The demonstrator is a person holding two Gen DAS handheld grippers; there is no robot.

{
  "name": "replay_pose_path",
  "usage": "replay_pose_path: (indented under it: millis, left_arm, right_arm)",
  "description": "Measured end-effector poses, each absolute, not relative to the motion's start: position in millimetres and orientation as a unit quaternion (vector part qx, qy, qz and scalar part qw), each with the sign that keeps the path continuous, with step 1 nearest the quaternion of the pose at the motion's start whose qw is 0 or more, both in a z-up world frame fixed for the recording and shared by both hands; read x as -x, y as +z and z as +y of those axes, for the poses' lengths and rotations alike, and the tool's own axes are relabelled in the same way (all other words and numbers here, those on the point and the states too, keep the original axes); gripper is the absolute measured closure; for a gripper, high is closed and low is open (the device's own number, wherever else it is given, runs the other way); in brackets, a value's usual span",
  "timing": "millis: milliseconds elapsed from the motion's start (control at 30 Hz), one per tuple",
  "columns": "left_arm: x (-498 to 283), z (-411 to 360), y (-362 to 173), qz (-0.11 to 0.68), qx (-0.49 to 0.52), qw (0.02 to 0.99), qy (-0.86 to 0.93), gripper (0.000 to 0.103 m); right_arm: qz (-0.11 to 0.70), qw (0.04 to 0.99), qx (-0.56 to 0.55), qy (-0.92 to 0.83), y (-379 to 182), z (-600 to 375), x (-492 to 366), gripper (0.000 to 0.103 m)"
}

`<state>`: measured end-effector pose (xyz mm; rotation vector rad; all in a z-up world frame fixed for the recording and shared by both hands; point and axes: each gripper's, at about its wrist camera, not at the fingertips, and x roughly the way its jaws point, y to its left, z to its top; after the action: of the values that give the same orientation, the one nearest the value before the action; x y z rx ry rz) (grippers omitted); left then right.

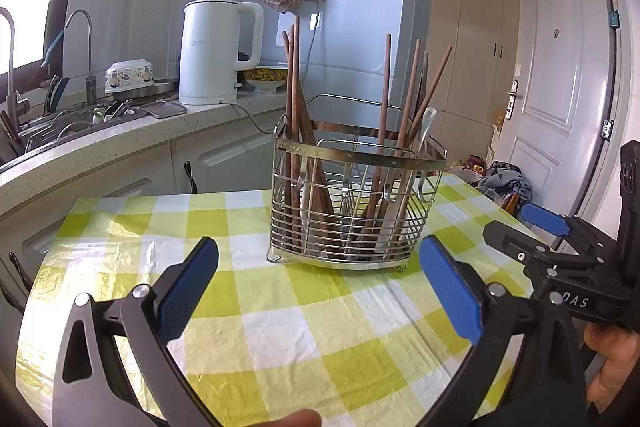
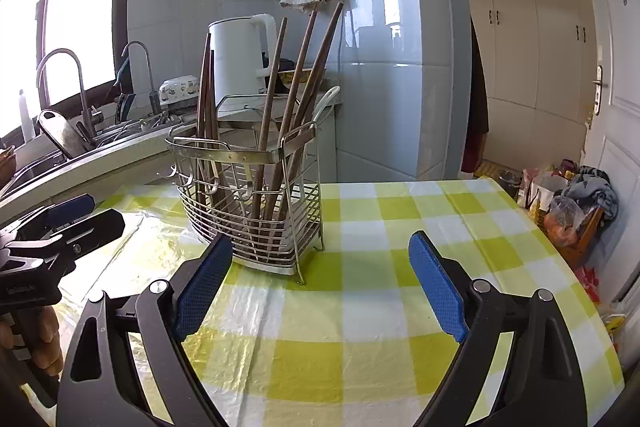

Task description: Organize utensils

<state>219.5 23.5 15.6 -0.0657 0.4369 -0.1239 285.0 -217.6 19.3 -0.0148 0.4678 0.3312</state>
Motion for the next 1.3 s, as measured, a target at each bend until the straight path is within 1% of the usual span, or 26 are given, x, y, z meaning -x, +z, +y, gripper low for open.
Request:
replay_pose_path:
  millis: [1300]
  left_arm:
    - [-217.5, 25.5, 14.5, 0.215, 0.034, 0.974, -0.065, 0.005]
  right_arm:
    - [0.231, 0.959, 0.007, 0.163, 19.7, -218.2, -283.7, 0.019]
